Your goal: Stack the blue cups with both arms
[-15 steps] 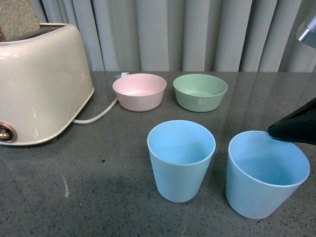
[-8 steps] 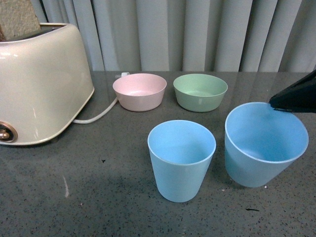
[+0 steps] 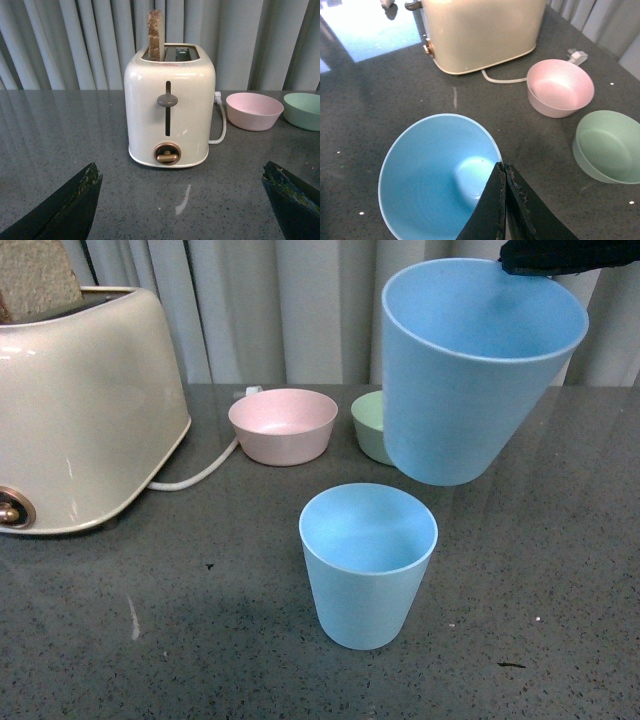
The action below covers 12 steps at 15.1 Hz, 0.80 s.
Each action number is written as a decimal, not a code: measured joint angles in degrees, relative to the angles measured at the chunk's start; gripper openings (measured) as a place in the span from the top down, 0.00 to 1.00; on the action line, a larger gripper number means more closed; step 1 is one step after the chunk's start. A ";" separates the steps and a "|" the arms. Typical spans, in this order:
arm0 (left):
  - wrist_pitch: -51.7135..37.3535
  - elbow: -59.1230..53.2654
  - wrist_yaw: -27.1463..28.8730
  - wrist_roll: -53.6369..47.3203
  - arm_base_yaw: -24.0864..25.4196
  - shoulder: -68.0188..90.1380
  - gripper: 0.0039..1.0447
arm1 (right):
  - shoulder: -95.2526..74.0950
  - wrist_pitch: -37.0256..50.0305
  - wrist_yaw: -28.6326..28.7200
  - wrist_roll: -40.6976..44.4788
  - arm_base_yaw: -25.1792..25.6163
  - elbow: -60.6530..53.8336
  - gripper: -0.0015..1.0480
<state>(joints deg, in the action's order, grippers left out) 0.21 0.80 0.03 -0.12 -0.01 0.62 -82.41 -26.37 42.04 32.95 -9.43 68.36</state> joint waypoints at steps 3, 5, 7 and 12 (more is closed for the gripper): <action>0.02 0.00 0.00 0.00 0.00 0.00 0.06 | 0.20 0.26 -0.04 -0.37 -2.27 -0.83 0.98; 0.00 0.00 -0.02 0.00 0.00 0.00 0.06 | 0.00 1.38 -0.83 -0.55 -3.04 -2.99 0.98; 0.02 0.00 -0.02 0.00 0.00 0.00 0.06 | -0.66 2.82 -1.14 -1.18 -3.43 -3.82 0.98; 0.02 0.00 -0.02 0.00 0.00 0.00 0.06 | -2.01 5.44 -1.57 -4.46 -5.75 -4.83 0.98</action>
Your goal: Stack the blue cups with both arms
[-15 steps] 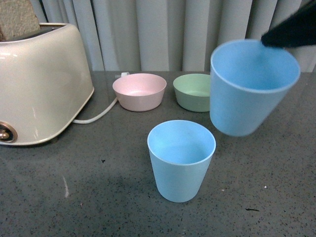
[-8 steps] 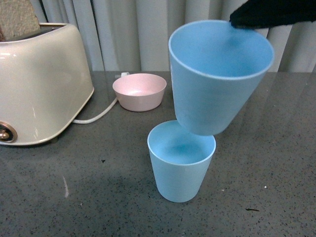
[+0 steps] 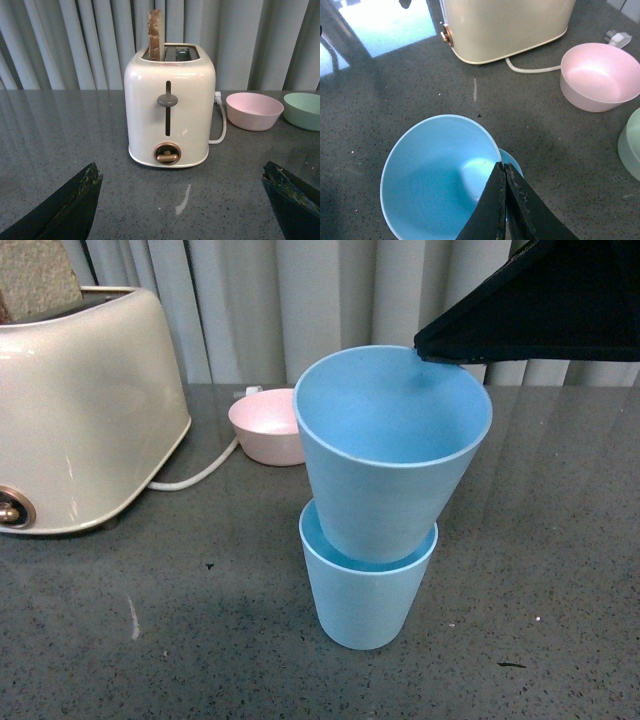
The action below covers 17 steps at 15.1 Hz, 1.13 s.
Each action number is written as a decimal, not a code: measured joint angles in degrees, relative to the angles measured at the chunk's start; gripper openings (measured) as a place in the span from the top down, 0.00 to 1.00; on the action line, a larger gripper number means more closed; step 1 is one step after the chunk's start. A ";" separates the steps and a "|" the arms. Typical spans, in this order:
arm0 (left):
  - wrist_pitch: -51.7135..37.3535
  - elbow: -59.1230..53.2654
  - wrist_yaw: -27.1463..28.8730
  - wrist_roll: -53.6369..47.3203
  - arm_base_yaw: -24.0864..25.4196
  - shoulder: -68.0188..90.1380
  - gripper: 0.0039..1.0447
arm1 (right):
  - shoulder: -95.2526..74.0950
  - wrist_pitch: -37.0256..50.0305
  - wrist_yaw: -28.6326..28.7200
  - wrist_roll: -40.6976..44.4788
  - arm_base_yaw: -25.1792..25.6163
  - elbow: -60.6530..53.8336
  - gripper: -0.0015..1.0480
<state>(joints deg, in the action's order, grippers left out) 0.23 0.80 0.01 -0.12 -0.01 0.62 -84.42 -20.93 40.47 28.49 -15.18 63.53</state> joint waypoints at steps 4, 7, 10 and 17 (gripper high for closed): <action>-0.02 0.00 0.00 0.00 0.00 0.00 0.06 | -1.75 -0.09 -2.14 -0.17 -0.57 -0.04 0.98; -0.02 0.00 0.02 0.00 0.00 0.00 0.06 | -1.73 0.59 -1.64 -0.70 -0.50 0.00 0.84; -0.02 0.00 0.02 0.00 0.00 0.00 0.06 | 0.24 6.54 1.60 -7.67 1.95 2.67 0.49; -0.02 0.00 0.02 0.00 0.00 0.00 0.06 | 22.23 29.79 -6.36 -37.27 20.39 -19.69 0.06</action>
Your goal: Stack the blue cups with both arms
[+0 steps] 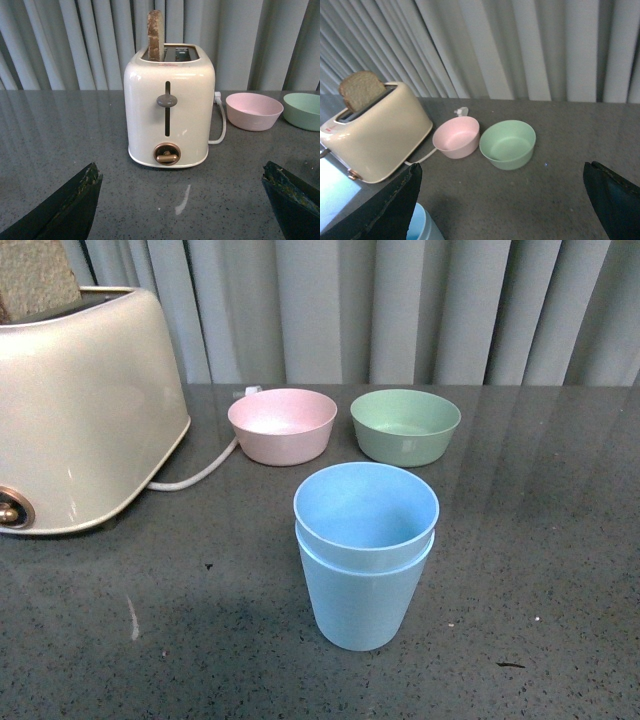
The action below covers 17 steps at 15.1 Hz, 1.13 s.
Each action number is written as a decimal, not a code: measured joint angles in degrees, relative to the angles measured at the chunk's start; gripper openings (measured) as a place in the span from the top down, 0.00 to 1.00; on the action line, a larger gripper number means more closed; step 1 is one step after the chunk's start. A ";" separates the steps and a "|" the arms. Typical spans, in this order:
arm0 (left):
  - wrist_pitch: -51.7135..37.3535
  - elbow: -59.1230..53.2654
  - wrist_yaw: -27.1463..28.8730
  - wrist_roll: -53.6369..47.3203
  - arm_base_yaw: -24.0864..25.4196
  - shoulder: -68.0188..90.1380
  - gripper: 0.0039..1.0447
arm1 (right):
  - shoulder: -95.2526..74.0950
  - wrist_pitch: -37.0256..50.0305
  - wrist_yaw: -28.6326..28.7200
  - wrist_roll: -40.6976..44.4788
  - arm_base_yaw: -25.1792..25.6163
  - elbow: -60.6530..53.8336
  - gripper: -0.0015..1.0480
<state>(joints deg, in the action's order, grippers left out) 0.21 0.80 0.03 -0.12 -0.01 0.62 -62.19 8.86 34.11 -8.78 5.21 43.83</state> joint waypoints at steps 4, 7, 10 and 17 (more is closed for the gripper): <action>0.00 0.00 0.00 0.00 0.00 0.00 0.06 | 19.91 13.38 -30.84 6.14 -5.84 -22.82 0.38; 0.00 0.00 -0.02 0.00 0.00 0.00 0.06 | 34.12 4.98 -34.12 7.80 -4.92 -32.98 0.74; 0.00 0.00 -0.02 0.00 0.00 0.00 0.06 | 42.99 3.17 -34.12 8.46 -4.94 -35.98 0.98; 0.00 0.00 0.00 0.00 0.00 0.00 0.06 | 49.90 0.04 -34.12 8.46 -4.94 -40.87 0.98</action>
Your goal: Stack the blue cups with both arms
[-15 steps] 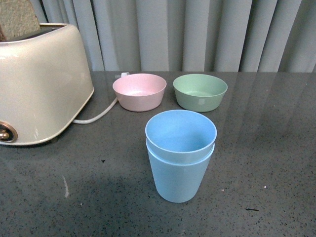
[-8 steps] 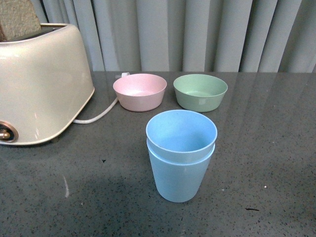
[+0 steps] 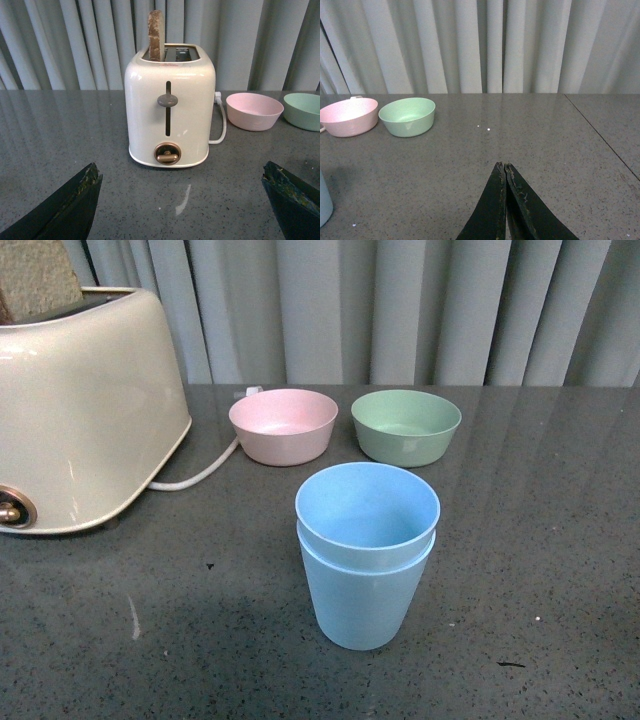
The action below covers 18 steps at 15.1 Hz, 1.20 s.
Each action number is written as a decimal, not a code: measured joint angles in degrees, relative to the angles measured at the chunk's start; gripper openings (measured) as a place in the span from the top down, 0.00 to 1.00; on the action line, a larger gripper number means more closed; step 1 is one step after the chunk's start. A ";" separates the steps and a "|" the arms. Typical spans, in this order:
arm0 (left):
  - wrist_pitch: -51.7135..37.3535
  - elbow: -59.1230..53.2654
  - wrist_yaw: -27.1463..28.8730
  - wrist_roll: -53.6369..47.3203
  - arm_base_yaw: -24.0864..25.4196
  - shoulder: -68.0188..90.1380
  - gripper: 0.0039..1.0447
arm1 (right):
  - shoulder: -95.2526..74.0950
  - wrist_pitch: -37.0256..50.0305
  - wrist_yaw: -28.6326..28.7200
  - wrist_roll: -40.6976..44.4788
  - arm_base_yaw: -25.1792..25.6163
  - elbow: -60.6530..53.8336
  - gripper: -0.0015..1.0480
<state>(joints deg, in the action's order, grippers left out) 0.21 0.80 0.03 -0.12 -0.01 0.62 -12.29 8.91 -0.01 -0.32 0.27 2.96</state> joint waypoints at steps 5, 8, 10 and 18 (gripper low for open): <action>0.00 0.00 0.00 0.02 0.00 0.00 0.06 | 8.96 -8.35 0.02 0.00 0.00 -1.95 0.98; 0.04 0.00 0.00 0.04 0.00 0.00 0.06 | 12.04 -8.96 0.00 0.13 0.00 -2.23 0.98; 0.02 0.00 -0.02 0.04 0.00 0.00 0.06 | 12.04 -9.11 0.00 0.15 0.00 -2.23 0.94; 0.02 0.00 -0.02 0.04 0.00 0.00 0.06 | 12.04 -9.14 0.00 0.15 0.00 -2.23 0.07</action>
<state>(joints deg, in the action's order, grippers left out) 0.23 0.80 0.01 -0.08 -0.01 0.62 -0.25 -0.23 -0.01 -0.16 0.27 0.73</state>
